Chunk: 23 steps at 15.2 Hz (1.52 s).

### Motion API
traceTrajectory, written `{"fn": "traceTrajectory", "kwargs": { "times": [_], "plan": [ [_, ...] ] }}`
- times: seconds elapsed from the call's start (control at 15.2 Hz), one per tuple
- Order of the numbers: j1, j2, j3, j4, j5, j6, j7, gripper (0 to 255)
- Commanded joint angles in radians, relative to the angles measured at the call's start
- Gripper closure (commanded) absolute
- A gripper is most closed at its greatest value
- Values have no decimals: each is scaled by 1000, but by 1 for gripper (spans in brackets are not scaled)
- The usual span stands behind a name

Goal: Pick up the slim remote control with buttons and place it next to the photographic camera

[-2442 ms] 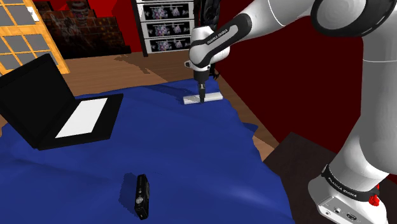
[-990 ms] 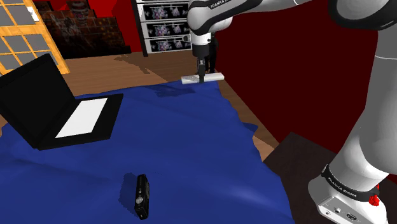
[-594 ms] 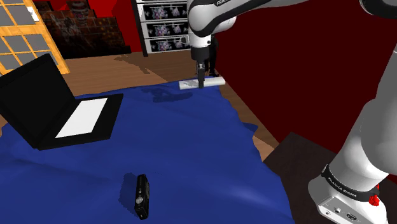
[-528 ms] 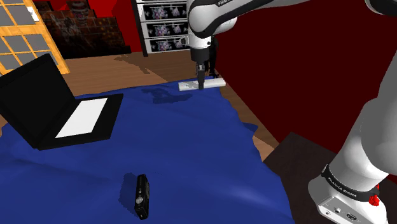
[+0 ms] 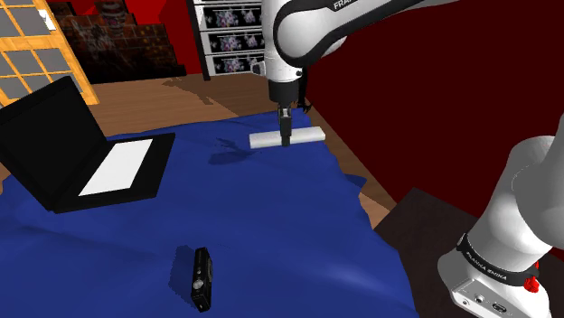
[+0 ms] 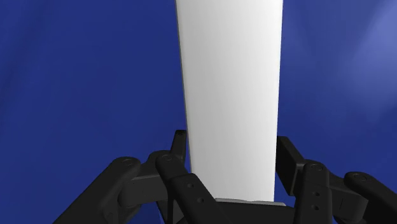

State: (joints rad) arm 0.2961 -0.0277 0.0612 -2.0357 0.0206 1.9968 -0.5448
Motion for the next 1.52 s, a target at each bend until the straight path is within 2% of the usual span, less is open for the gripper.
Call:
{"fn": "traceTrajectory", "kwargs": {
  "times": [0.0, 0.73, 1.45],
  "plan": [
    [22, -36, 23, -38, 4, 3, 44, 255],
    [142, -163, 166, -174, 48, 21, 284, 255],
    [260, -173, 334, -173, 87, 24, 550, 255]
  ]
}}
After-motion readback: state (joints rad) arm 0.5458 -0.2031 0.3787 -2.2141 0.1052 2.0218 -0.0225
